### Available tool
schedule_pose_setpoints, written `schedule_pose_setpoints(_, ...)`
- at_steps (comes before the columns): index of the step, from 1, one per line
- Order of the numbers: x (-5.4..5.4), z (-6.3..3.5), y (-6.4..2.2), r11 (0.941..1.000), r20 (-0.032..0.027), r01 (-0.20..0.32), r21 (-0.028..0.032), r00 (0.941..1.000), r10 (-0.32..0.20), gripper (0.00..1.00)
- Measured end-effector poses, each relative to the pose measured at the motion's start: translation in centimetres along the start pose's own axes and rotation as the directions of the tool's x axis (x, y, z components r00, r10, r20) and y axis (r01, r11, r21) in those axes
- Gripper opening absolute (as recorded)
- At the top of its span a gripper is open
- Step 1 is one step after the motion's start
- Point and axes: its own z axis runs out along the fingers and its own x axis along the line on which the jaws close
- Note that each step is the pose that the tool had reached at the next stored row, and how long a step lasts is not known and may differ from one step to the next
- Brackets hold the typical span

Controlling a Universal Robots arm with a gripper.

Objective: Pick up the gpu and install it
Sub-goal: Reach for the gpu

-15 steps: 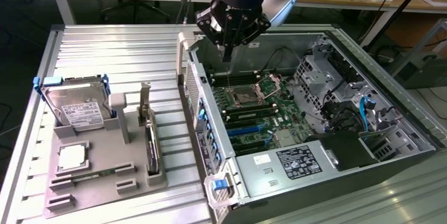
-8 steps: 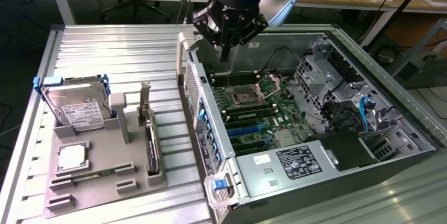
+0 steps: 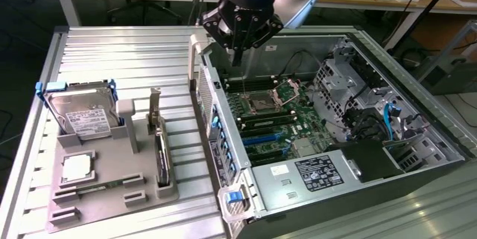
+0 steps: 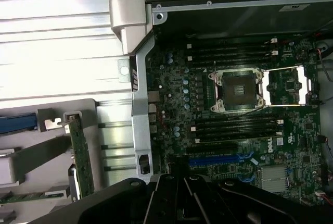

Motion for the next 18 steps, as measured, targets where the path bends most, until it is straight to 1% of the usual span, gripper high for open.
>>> schedule_pose_setpoints(15,0.29,0.07,-0.03,1.0000,0.0000,0.000,0.0000,1.0000,0.000,0.11)
schedule_pose_setpoints(17,0.73,0.28,-0.07,1.0000,0.0000,0.000,-0.0001,1.0000,0.000,0.11)
schedule_pose_setpoints(18,0.75,0.28,-0.07,1.0000,0.0000,0.000,0.0000,1.0000,0.000,0.11)
